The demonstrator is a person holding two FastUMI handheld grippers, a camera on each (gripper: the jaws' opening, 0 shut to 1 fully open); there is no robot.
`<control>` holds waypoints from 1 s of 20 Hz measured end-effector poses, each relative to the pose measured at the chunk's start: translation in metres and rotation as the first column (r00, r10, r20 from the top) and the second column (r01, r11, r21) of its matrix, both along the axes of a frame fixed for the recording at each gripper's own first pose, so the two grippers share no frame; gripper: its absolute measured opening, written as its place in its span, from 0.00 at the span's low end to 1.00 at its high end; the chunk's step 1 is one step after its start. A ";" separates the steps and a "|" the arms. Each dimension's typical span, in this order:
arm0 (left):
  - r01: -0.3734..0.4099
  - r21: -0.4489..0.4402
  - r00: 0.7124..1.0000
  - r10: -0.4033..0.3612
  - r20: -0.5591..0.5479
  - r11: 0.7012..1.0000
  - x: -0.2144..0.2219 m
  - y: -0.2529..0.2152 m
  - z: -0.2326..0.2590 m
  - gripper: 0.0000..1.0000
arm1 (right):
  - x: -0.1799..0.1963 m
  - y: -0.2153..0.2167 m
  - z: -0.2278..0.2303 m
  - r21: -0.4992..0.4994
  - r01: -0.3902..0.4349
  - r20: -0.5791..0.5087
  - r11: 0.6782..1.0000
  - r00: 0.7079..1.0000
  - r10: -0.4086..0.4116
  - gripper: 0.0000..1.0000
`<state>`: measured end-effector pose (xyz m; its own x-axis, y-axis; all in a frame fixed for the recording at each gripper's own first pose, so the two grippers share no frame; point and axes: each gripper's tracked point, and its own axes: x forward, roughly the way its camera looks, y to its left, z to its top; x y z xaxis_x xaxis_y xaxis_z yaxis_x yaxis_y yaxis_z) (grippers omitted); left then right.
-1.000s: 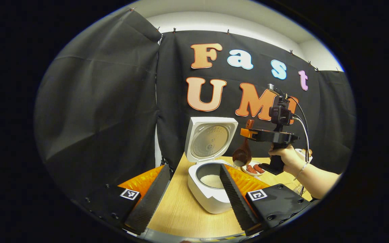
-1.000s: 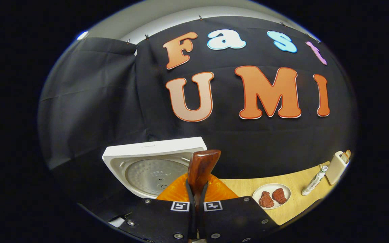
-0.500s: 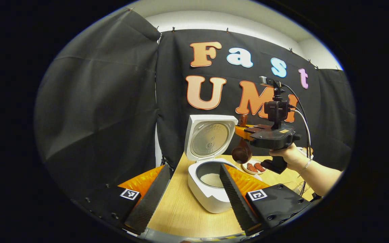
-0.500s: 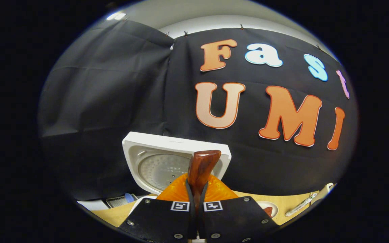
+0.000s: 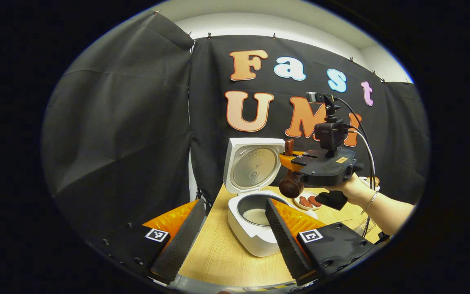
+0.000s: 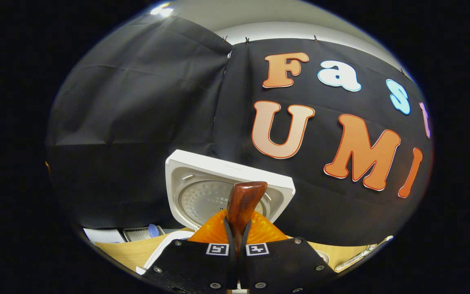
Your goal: Close the left gripper, press the button to open the rice cooker; take a wooden spoon from the chopstick holder with the right hand, scoop a spoonful of rice and pour it into the rice cooker, then put the wooden spoon back into the chopstick holder.
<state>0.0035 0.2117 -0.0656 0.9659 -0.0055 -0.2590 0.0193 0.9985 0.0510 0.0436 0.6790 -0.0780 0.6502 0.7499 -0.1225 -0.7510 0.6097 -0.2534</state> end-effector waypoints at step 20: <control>0.036 -0.012 0.999 -0.035 0.025 0.999 0.002 -0.038 0.009 1.00 | 0.062 -0.127 -0.006 0.334 0.375 -0.561 0.865 0.817 -0.137 0.01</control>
<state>0.0057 0.1740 -0.0563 0.9711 -0.0430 -0.2349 0.0536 0.9978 0.0390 0.1053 0.5524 -0.0845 0.7580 0.6185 -0.2071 -0.4962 0.7528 0.4325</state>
